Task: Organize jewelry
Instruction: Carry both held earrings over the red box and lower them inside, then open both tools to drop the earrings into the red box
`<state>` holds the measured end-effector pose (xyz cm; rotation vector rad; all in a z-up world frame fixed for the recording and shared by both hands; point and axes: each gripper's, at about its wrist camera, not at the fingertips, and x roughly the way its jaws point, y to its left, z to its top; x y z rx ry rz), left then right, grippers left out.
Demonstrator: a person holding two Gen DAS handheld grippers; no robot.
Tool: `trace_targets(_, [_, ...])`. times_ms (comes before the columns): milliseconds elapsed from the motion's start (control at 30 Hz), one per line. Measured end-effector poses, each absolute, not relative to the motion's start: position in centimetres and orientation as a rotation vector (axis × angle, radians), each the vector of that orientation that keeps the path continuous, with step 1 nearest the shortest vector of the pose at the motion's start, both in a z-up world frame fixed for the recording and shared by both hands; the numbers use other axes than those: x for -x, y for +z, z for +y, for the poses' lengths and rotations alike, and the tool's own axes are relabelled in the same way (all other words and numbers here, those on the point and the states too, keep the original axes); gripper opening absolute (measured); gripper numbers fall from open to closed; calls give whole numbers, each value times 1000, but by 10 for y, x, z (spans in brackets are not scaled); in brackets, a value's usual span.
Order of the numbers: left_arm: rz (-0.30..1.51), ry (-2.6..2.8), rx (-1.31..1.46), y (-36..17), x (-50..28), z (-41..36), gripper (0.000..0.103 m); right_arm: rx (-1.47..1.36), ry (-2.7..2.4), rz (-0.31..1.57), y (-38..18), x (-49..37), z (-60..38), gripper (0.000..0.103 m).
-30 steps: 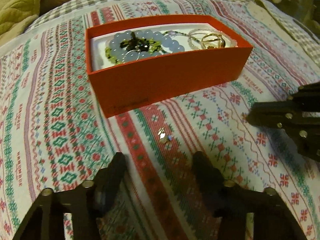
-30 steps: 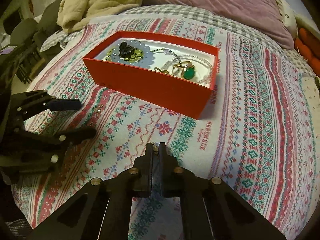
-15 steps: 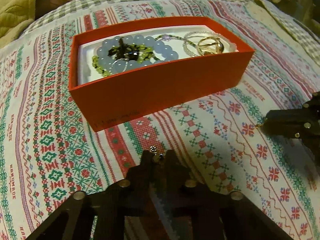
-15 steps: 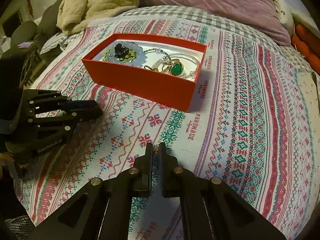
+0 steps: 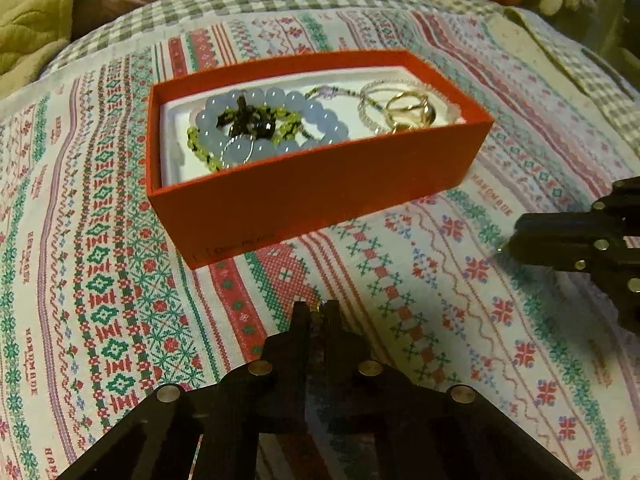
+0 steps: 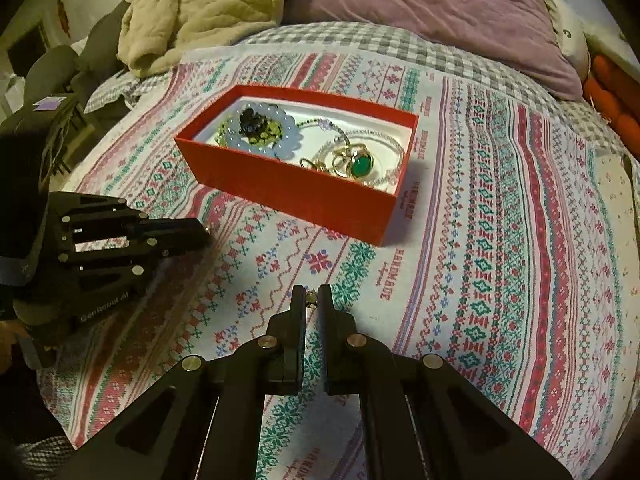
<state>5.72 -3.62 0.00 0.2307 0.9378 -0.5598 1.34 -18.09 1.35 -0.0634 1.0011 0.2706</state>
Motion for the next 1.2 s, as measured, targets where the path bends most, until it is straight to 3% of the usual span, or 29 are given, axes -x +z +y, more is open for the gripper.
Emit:
trace_targets(633, [818,-544,-112,54,-73,-31,1,-9,244,908,55,-46,-183,5])
trace_targets(1200, [802,-522,-80,39,-106,-47,2,-79,205,927,41,-87,-193,6])
